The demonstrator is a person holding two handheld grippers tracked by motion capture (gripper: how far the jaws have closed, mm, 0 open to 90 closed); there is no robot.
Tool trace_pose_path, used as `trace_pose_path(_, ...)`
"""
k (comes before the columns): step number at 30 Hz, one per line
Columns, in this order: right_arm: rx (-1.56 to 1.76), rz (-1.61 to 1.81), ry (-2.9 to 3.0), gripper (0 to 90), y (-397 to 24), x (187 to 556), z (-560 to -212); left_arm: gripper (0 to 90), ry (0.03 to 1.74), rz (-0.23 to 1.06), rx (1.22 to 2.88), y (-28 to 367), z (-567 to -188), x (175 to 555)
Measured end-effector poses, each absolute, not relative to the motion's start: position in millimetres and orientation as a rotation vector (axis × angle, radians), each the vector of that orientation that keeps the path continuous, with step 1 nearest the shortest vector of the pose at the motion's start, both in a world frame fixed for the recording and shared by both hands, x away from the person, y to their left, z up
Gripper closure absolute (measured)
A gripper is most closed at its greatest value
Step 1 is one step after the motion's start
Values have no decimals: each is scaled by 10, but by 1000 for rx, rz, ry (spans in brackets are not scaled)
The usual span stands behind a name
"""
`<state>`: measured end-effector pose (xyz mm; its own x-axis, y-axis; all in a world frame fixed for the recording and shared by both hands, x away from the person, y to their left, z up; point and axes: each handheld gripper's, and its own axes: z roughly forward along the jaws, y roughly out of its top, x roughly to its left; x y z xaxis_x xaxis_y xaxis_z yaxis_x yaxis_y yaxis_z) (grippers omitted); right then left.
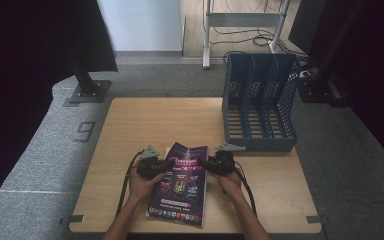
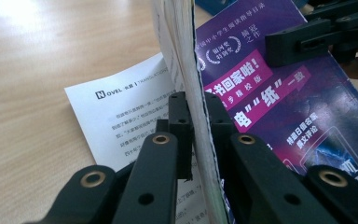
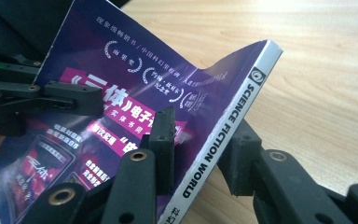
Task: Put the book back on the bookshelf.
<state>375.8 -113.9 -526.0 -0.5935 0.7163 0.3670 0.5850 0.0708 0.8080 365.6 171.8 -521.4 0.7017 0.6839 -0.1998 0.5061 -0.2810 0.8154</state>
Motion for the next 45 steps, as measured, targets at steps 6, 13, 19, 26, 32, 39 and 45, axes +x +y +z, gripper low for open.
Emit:
trace_pose_path(6, 1303, 1605, 2173, 688, -1181, 3708, -5162, 852, 879, 263, 1908, 1729, -5115, 3614)
trace_pose_path(13, 1259, 1615, 2161, 690, -1196, 3666, -5065, 857, 861, 289, 1887, 1725, -5058, 3587)
trace_pose_path(19, 1225, 1620, 2159, 691, -1197, 3651, -5004, 860, 854, 310, 1870, 1724, -5019, 3566)
trace_pose_path(26, 1181, 1638, 2131, 696, -1226, 3645, -4918, 863, 824, 354, 1848, 1693, -4879, 3535)
trace_pose_path(32, 1152, 1640, 2123, 698, -1253, 3632, -4854, 866, 805, 379, 1828, 1676, -4809, 3495)
trace_pose_path(39, 1115, 1628, 2123, 698, -1245, 3624, -4804, 867, 792, 386, 1822, 1684, -4768, 3487)
trace_pose_path(45, 1093, 1636, 2106, 705, -1244, 3620, -4761, 867, 783, 386, 1805, 1698, -4709, 3474)
